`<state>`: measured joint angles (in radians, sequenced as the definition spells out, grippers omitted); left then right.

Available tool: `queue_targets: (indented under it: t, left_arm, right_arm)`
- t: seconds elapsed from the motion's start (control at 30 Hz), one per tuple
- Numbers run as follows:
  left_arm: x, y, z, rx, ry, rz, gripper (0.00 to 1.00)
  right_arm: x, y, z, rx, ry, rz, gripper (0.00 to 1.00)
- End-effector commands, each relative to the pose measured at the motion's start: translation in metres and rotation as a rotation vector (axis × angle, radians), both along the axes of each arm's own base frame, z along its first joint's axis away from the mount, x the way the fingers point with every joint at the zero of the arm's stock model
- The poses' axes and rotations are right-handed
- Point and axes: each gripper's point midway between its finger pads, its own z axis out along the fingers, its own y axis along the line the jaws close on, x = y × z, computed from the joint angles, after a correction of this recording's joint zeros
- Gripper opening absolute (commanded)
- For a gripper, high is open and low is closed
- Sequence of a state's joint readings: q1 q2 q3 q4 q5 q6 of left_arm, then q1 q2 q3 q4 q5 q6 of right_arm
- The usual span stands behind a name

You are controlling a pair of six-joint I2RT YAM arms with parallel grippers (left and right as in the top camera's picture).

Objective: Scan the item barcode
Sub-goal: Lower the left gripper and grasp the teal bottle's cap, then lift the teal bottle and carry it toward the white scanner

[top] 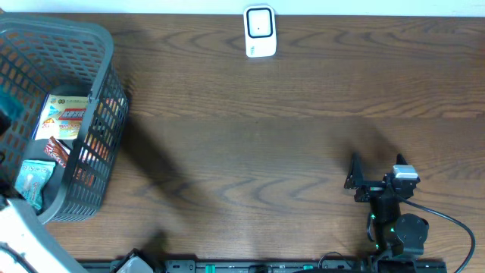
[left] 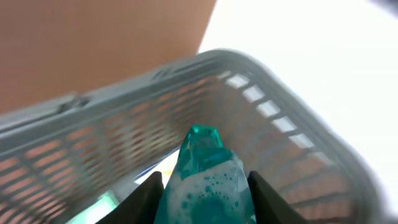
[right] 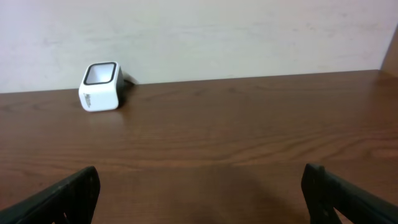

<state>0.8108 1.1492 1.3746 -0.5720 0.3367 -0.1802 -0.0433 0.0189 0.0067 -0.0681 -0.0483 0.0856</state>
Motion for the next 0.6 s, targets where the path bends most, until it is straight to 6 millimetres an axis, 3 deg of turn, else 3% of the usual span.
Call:
queue_targets:
  t: [0.0,0.13,0.23,0.4,0.57]
  left_arm:
    - [0.006,-0.038,0.041,-0.071,-0.176,-0.139,0.32]
    - [0.008,-0.079,0.065,-0.149,-0.285,-0.292,0.32]
    - [0.013,-0.107,0.071,-0.221,-0.313,-0.382,0.32]
    - [0.029,-0.169,0.067,-0.297,-0.282,-0.581,0.32]
    - [0.038,-0.249,0.049,-0.326,-0.181,-0.835,0.32]
  right_arm:
    - [0.000,0.001,-0.001,-0.012,0.004,0.002,0.99]
    - [0.000,0.001,-0.001,-0.012,0.004,0.002,0.99]
    - [0.000,0.001,-0.001,-0.012,0.004,0.002,0.99]
    - [0.000,0.001,-0.001,-0.012,0.004,0.002,0.99]
    - [0.000,0.001,-0.001,-0.012,0.004,0.002,0.99]
